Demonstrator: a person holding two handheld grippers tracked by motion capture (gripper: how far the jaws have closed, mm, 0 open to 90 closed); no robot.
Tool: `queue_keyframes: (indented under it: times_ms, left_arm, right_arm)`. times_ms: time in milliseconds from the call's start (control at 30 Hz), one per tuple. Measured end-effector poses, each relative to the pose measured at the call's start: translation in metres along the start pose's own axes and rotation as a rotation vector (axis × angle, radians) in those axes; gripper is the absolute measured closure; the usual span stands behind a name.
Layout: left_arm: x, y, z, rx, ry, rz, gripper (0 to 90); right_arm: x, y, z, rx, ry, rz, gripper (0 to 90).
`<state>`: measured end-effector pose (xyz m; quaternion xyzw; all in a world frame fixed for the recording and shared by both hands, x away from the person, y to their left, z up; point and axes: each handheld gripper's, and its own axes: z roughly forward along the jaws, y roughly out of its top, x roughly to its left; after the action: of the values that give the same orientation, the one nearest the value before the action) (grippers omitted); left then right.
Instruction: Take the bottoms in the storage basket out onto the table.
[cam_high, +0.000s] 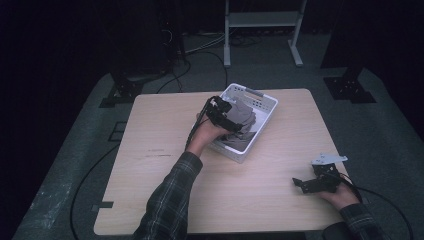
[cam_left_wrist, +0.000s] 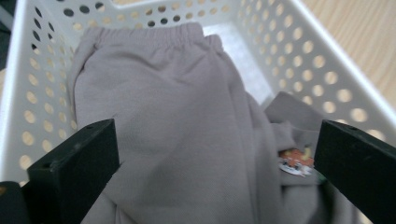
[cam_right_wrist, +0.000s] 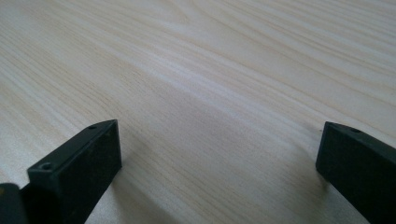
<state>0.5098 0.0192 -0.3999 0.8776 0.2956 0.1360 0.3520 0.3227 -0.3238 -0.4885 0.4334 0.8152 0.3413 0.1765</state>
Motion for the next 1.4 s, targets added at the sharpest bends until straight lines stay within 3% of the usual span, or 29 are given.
queue_keyframes:
  times_ms: [100, 200, 300, 633, 1067, 1267, 1400]
  left_arm:
    - [0.001, 0.001, 0.009, 0.009, 0.005, -0.014, 0.0]
    - [0.000, 0.005, 0.014, 0.039, 0.032, 0.007, 0.0]
    - [0.003, 0.010, 0.016, 0.061, 0.026, -0.002, 0.0]
    - [0.007, 0.022, 0.028, 0.060, 0.046, -0.005, 0.0]
    - [0.010, 0.014, 0.058, 0.134, 0.039, -0.044, 0.0]
    - [0.014, 0.012, 0.065, 0.166, 0.054, -0.049, 0.0]
    - [0.012, 0.011, 0.072, 0.216, 0.078, -0.032, 0.0]
  right_arm:
    - [0.000, 0.000, 0.000, 0.000, 0.000, 0.000, 0.0]
    - [0.000, 0.000, 0.000, 0.000, 0.000, 0.000, 0.0]
    - [0.000, 0.000, 0.000, 0.000, 0.001, 0.000, 0.0]
    - [0.000, 0.000, 0.000, 0.000, 0.002, 0.000, 0.0]
    - [0.000, 0.000, 0.000, 0.000, 0.002, 0.000, 0.0]
    - [0.000, 0.000, 0.000, -0.002, 0.001, -0.001, 0.0]
    - [0.000, 0.000, 0.000, -0.001, 0.002, -0.002, 0.0]
